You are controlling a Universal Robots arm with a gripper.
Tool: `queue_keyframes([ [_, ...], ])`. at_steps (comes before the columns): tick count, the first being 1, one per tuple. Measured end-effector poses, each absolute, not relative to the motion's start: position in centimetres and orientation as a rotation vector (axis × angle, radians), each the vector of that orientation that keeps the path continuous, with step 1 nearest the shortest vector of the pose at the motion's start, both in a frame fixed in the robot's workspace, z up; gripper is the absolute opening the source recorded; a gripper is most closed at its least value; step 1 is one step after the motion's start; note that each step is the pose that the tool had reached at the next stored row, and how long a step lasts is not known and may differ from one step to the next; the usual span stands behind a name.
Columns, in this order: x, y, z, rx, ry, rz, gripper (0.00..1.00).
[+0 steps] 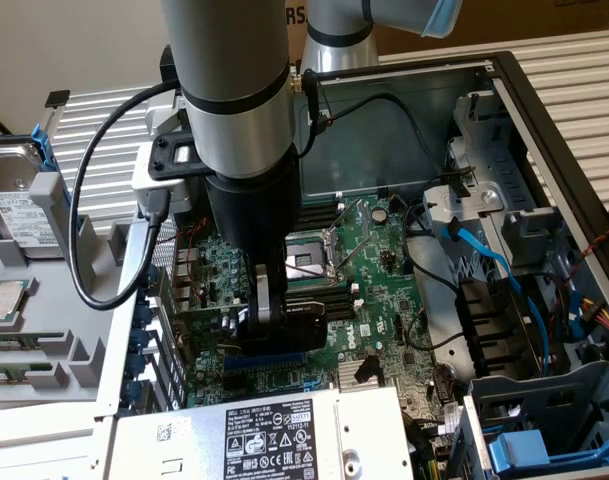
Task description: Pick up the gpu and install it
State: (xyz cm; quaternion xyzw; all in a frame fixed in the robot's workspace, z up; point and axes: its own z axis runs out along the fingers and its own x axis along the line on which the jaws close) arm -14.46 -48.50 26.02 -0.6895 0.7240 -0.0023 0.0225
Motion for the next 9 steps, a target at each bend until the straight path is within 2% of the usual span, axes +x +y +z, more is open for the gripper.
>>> queue_keyframes([
  [9,-14.46,-48.45,26.01,-2.152,2.23,-0.01,0.27],
])
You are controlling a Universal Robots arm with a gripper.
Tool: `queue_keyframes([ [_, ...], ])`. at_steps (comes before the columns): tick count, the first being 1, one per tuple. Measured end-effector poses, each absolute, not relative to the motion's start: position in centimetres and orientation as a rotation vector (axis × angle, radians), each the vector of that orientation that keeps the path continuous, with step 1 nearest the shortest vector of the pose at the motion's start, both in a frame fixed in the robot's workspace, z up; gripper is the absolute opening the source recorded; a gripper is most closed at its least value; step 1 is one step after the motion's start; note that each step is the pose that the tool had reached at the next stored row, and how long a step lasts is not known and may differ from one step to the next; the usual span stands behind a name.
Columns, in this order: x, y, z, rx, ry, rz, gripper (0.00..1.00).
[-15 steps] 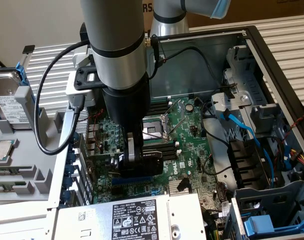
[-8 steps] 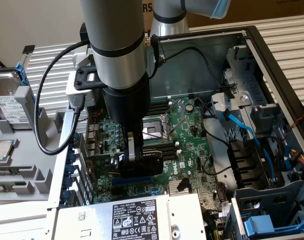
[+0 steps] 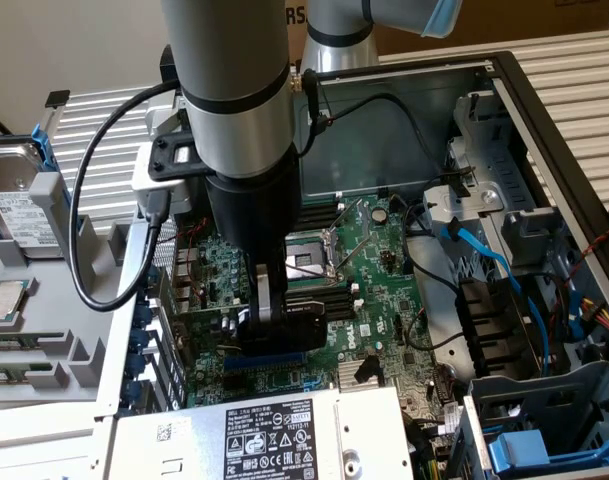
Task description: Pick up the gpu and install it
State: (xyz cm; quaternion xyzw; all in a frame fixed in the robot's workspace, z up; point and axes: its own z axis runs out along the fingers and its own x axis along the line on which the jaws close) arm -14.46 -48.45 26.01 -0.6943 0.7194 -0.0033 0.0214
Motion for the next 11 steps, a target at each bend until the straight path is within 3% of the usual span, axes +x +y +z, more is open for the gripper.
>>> queue_keyframes([
  [11,-14.46,-48.25,26.02,-2.16,2.229,-0.019,0.27],
])
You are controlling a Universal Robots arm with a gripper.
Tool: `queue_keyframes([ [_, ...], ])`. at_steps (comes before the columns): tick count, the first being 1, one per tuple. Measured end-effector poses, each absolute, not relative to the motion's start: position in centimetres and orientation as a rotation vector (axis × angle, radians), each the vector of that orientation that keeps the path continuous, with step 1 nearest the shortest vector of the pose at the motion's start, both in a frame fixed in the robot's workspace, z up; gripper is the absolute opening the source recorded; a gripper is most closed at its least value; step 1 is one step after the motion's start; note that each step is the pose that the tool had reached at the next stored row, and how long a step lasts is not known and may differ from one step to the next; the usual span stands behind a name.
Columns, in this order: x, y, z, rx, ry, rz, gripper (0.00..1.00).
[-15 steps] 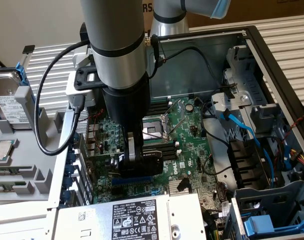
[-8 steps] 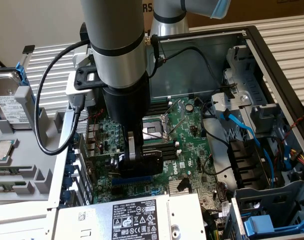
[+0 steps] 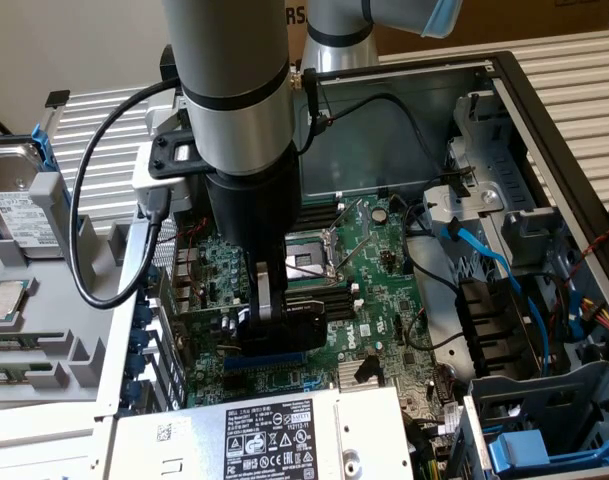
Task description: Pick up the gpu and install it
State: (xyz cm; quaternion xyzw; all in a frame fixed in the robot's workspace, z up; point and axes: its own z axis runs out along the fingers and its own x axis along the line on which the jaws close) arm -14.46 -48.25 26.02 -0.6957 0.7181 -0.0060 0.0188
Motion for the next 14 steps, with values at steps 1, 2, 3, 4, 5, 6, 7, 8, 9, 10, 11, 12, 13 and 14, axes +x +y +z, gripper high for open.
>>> queue_keyframes([
  [1,-14.46,-48.24,26.02,-2.161,2.229,-0.019,0.27],
  [2,-14.46,-48.24,26.02,-2.161,2.228,-0.019,0.27],
  [3,-14.46,-48.24,26.02,-2.162,2.228,-0.019,0.27],
  [4,-14.46,-48.24,26.02,-2.162,2.227,-0.019,0.27],
  [5,-14.46,-48.24,26.01,-2.164,2.226,-0.019,0.27],
  [6,-14.46,-48.24,26.01,-2.166,2.223,-0.019,0.27],
  [7,-14.46,-48.23,26.01,-2.168,2.221,-0.018,0.27],
  [8,-14.46,-48.23,26.01,-2.17,2.219,-0.018,0.27],
  [9,-14.46,-48.23,26.01,-2.173,2.216,-0.018,0.27],
  [10,-14.46,-48.23,26.01,-2.177,2.212,-0.018,0.27],
  [11,-14.46,-48.23,26.01,-2.179,2.21,-0.018,0.27],
  [12,-14.46,-48.23,26.02,-2.18,2.21,-0.018,0.27],
  [13,-14.46,-48.23,26.02,-2.18,2.21,-0.018,0.27],
  [14,-14.48,-48.23,26.01,-2.18,2.21,-0.018,0.27],
])
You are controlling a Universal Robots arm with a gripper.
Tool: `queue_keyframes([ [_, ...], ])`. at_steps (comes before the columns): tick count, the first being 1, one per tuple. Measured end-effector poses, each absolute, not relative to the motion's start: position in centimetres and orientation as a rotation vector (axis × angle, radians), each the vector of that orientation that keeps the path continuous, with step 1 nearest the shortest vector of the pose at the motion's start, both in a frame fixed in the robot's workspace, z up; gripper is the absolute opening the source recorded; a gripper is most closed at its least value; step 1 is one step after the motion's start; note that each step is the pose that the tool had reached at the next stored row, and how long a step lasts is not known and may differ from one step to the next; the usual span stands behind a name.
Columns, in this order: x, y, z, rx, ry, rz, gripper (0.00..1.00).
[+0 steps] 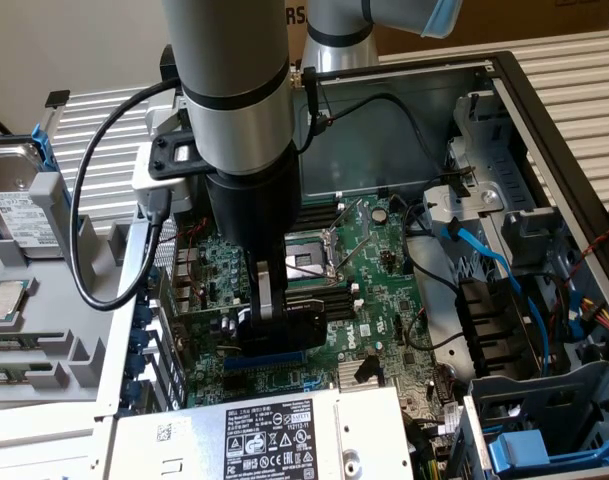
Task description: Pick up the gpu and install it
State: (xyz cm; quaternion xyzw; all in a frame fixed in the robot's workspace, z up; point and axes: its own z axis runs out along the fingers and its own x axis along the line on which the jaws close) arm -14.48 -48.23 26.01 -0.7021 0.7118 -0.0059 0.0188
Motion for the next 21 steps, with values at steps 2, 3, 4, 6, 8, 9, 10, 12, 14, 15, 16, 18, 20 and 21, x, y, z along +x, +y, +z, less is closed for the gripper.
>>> queue_keyframes([
  [2,-14.48,-48.21,26.01,-2.18,2.21,-0.018,0.27],
  [3,-14.48,-48.18,26.01,-2.18,2.21,-0.018,0.27],
  [4,-14.48,-48.16,26.01,-2.18,2.21,-0.018,0.27],
  [6,-14.48,-48.12,26.02,-2.18,2.21,-0.019,0.27],
  [8,-14.49,-48.12,26.01,-2.18,2.21,-0.019,0.27],
  [9,-14.5,-48.11,26.01,-2.18,2.21,-0.019,0.27],
  [10,-14.52,-48.1,26.01,-2.18,2.21,-0.019,0.27],
  [12,-14.56,-48.09,26.01,-2.18,2.211,-0.02,0.27],
  [14,-14.59,-48.09,26.01,-2.181,2.211,-0.02,0.27],
  [15,-14.61,-48.09,26.0,-2.181,2.211,-0.022,0.27],
  [16,-14.6,-48.08,25.99,-2.181,2.211,-0.022,0.27],
  [18,-14.61,-48.07,25.97,-2.181,2.211,-0.022,0.27],
  [20,-14.61,-48.04,25.96,-2.181,2.211,-0.022,0.27],
  [21,-14.61,-48.02,25.95,-2.181,2.212,-0.022,0.27],
])
